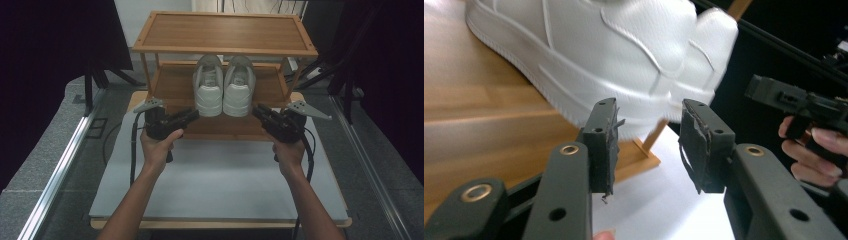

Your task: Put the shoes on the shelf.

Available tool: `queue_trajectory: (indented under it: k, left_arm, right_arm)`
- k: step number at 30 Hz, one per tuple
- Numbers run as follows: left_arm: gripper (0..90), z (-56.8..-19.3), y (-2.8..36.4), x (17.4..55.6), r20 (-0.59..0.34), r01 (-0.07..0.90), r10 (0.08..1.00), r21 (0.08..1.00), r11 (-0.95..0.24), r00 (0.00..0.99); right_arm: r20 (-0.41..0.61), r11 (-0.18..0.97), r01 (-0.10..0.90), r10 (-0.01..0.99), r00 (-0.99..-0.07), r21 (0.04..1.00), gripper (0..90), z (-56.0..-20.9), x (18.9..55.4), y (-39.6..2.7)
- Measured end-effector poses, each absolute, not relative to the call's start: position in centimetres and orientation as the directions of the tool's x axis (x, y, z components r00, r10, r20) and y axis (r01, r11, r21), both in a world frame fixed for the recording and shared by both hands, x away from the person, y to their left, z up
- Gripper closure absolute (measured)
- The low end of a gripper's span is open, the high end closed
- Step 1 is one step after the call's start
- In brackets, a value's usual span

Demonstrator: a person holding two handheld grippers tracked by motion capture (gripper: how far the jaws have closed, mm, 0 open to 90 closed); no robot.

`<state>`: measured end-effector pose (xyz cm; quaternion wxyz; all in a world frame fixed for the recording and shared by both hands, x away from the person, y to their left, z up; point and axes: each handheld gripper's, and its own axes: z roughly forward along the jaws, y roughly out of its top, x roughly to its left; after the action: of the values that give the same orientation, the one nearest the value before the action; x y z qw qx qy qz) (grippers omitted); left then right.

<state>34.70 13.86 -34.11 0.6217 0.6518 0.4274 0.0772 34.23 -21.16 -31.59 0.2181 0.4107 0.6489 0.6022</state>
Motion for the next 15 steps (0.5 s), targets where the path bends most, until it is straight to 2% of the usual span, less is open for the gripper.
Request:
queue_trajectory:
  k: [15]
  left_arm:
    - [48.4,-38.1,16.4,29.5,-0.368,0.449,0.692,0.891,0.071,0.621]
  right_arm:
    - [0.214,-0.075,0.255,0.787,-0.578,0.964,65.7,-37.0,29.8,-24.1]
